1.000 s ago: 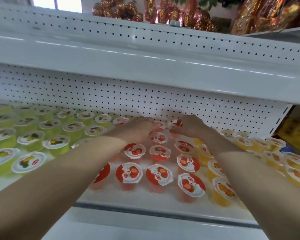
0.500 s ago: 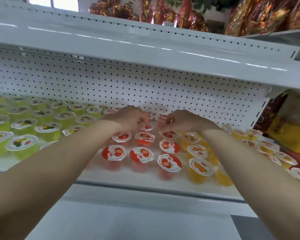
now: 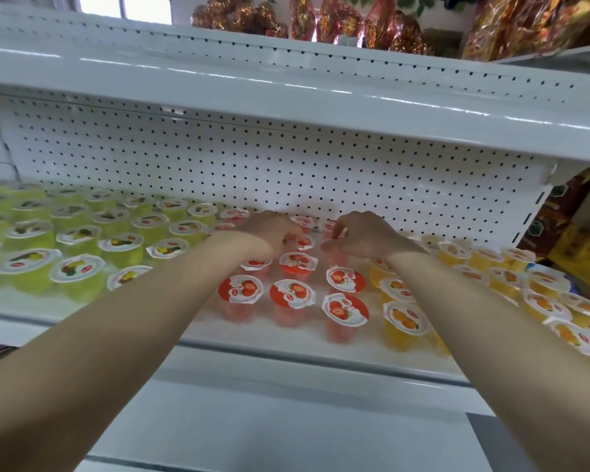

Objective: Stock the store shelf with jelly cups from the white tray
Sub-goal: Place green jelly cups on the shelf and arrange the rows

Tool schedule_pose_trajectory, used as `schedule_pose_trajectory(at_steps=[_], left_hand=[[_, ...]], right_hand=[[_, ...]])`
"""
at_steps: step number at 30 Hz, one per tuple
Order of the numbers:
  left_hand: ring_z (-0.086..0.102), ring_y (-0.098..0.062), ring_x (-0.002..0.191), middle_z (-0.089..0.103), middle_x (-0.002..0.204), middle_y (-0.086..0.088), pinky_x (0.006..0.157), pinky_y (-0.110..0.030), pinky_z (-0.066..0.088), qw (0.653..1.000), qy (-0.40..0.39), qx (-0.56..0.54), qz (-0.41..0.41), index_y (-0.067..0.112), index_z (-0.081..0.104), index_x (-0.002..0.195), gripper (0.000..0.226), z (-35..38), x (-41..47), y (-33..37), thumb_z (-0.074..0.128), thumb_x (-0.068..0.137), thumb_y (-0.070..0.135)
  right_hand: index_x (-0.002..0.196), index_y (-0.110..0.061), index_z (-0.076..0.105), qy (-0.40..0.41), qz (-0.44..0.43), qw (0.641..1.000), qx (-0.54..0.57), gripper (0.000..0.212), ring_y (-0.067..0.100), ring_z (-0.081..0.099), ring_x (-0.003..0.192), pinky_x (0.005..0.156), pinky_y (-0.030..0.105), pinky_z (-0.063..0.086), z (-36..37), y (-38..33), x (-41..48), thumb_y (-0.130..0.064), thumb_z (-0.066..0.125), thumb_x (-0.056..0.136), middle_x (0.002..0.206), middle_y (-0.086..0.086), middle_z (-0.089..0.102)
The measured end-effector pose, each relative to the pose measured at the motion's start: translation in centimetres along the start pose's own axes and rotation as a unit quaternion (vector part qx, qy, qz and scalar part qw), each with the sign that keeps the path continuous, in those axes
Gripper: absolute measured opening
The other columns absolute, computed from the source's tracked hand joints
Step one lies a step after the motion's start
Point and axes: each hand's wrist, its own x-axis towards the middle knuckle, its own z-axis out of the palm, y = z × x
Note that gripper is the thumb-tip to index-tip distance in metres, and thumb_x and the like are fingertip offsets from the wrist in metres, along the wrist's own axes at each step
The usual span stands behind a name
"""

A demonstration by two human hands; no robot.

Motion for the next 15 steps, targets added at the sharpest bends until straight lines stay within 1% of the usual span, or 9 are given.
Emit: schedule_pose_trajectory(at_steps=[2, 4, 5, 6, 8, 10, 12, 13, 15], left_hand=[[0.049, -0.014, 0.096, 0.060, 0.123, 0.004, 0.080, -0.027, 0.036, 1.000, -0.003, 0.003, 0.007, 0.039, 0.060, 0.126, 0.032, -0.1, -0.3, 0.0, 0.051, 0.099, 0.025], [0.053, -0.019, 0.107, 0.058, 0.129, 0.003, 0.085, -0.030, 0.041, 1.000, 0.003, 0.005, 0.015, 0.038, 0.058, 0.130, 0.033, -0.3, -0.8, 0.1, 0.050, 0.099, 0.027], [0.053, -0.021, 0.114, 0.057, 0.132, 0.003, 0.090, -0.031, 0.041, 1.000, 0.014, 0.005, 0.019, 0.036, 0.058, 0.130, 0.034, -0.5, -1.2, 0.2, 0.050, 0.099, 0.026], [0.052, -0.022, 0.118, 0.057, 0.133, 0.004, 0.092, -0.032, 0.041, 0.999, 0.025, 0.004, 0.020, 0.034, 0.059, 0.129, 0.033, -0.7, -1.6, 0.2, 0.050, 0.099, 0.023], [0.052, -0.021, 0.116, 0.059, 0.129, 0.005, 0.089, -0.030, 0.041, 0.999, 0.045, -0.005, 0.028, 0.032, 0.063, 0.122, 0.032, -1.1, -2.2, 0.3, 0.051, 0.097, 0.016], [0.053, -0.018, 0.112, 0.061, 0.123, 0.007, 0.083, -0.026, 0.039, 0.998, 0.049, -0.013, 0.039, 0.032, 0.066, 0.116, 0.038, -1.4, -3.0, 0.6, 0.051, 0.092, 0.007], [0.056, -0.016, 0.107, 0.063, 0.120, 0.009, 0.082, -0.026, 0.041, 0.997, 0.053, -0.026, 0.051, 0.036, 0.068, 0.108, 0.041, -1.4, -3.7, 0.8, 0.050, 0.089, 0.004], [0.057, -0.016, 0.105, 0.064, 0.119, 0.010, 0.083, -0.027, 0.043, 0.996, 0.056, -0.029, 0.060, 0.036, 0.069, 0.105, 0.039, -1.3, -3.9, 0.9, 0.050, 0.089, 0.006], [0.058, -0.017, 0.106, 0.064, 0.121, 0.009, 0.089, -0.031, 0.047, 0.996, 0.048, -0.019, 0.076, 0.036, 0.070, 0.106, 0.036, -0.7, -4.2, 0.8, 0.049, 0.091, 0.010]], right_hand=[[0.100, -0.023, 0.068, 0.000, 0.007, 1.000, -0.003, 0.044, 0.022, 0.062, 0.097, 0.087, 0.039, 0.050, 0.1, 0.0, -0.3, -0.062, 0.067, 0.078, 0.097, -0.002, 0.069], [0.116, -0.025, 0.064, 0.006, 0.020, 1.000, -0.020, 0.055, 0.025, 0.058, 0.110, 0.094, 0.042, 0.046, 0.1, -0.2, -0.9, -0.067, 0.062, 0.081, 0.112, -0.001, 0.068], [0.121, -0.027, 0.062, 0.016, 0.028, 0.999, -0.021, 0.056, 0.026, 0.056, 0.114, 0.098, 0.044, 0.043, 0.0, -0.4, -1.2, -0.068, 0.059, 0.082, 0.118, 0.000, 0.066], [0.120, -0.028, 0.061, 0.032, 0.034, 0.999, -0.016, 0.053, 0.026, 0.054, 0.115, 0.099, 0.044, 0.042, -0.3, -0.5, -1.7, -0.067, 0.058, 0.084, 0.119, 0.000, 0.065], [0.108, -0.029, 0.063, 0.059, 0.038, 0.997, -0.009, 0.039, 0.024, 0.054, 0.112, 0.097, 0.044, 0.044, -1.0, -0.8, -2.8, -0.062, 0.058, 0.086, 0.113, -0.001, 0.066], [0.098, -0.031, 0.063, 0.042, 0.041, 0.998, -0.020, 0.035, 0.023, 0.056, 0.107, 0.096, 0.044, 0.045, -1.9, -1.5, -4.0, -0.063, 0.057, 0.085, 0.105, -0.003, 0.065], [0.101, -0.032, 0.064, -0.017, 0.052, 0.998, -0.043, 0.044, 0.021, 0.057, 0.102, 0.095, 0.041, 0.047, -2.6, -2.5, -5.5, -0.070, 0.058, 0.081, 0.103, -0.005, 0.063], [0.103, -0.031, 0.064, -0.044, 0.056, 0.996, -0.054, 0.050, 0.021, 0.058, 0.100, 0.092, 0.038, 0.048, -2.8, -3.0, -6.2, -0.073, 0.058, 0.078, 0.103, -0.006, 0.063], [0.102, -0.026, 0.066, -0.074, 0.051, 0.994, -0.063, 0.055, 0.020, 0.062, 0.095, 0.077, 0.030, 0.049, -2.9, -3.6, -7.5, -0.074, 0.058, 0.076, 0.097, -0.006, 0.068]])
